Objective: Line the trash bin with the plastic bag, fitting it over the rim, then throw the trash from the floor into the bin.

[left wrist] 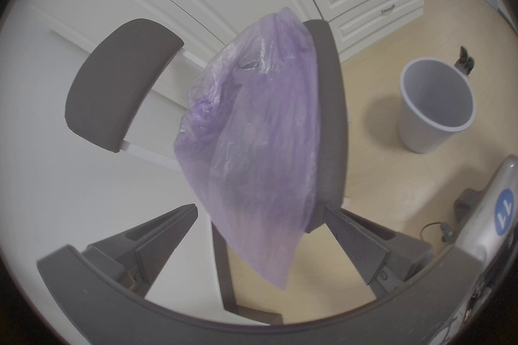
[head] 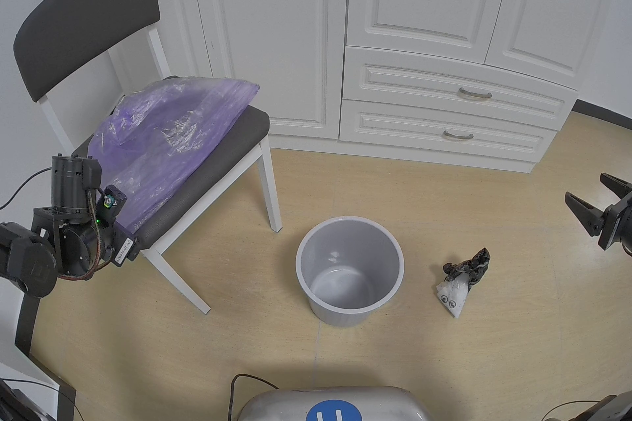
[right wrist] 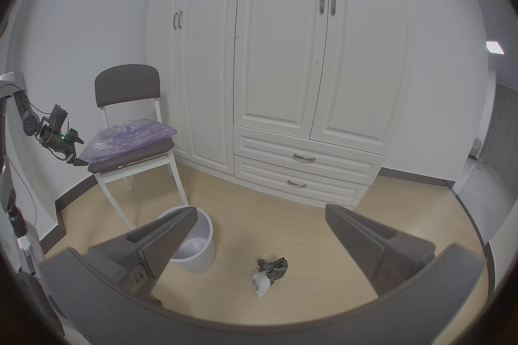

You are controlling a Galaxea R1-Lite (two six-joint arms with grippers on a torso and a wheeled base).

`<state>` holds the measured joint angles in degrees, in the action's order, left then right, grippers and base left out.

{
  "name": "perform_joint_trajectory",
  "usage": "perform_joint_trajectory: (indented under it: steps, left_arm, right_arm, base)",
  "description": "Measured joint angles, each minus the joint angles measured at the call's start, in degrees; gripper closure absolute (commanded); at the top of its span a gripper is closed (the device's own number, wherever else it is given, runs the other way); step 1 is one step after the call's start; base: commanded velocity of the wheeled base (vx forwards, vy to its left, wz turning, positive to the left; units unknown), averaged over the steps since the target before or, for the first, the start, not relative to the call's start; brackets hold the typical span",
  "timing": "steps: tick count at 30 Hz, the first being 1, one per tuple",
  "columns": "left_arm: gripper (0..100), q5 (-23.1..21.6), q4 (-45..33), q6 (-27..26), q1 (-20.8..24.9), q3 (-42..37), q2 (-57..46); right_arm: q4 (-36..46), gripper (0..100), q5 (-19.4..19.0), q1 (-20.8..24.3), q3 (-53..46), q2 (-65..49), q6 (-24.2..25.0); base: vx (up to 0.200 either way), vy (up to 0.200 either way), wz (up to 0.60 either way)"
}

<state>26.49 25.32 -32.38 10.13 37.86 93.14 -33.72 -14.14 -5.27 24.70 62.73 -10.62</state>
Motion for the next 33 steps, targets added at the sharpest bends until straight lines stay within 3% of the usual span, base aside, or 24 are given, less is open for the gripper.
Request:
perform_joint_trajectory:
  steps: [3, 15, 20, 28, 33]
  left_arm:
    - [0, 2.7, 0.8, -1.8, -0.2, 0.8, 0.8]
    - [0, 5.5, 4.0, -5.0, -2.4, 1.2, 1.2]
    - [0, 9.4, 6.7, -7.1, -3.1, 0.9, 0.5]
    - [0, 10.2, 15.9, -12.5, -2.9, 0.4, -0.9]
    - [0, 10.2, 18.2, -12.9, -2.8, -0.7, 0.6]
  right_arm:
    - [0.0, 0, 0.0, 0.0, 0.0, 0.0, 0.0]
    - [0.0, 0, -0.1, 0.0, -0.2, -0.1, -1.5]
    - [0.0, 0, -0.1, 0.0, -0.2, -0.1, -1.6]
    - [0.0, 0, -0.1, 0.1, -0.3, -0.4, -1.6]
    - [0.0, 0, -0.1, 0.2, -0.3, -0.7, -1.6]
  base:
    - [0.0, 0.0, 0.0]
    - [0.0, 0.0, 0.0]
    - [0.0, 0.0, 0.0]
    - [0.0, 0.0, 0.0]
    - [0.0, 0.0, 0.0]
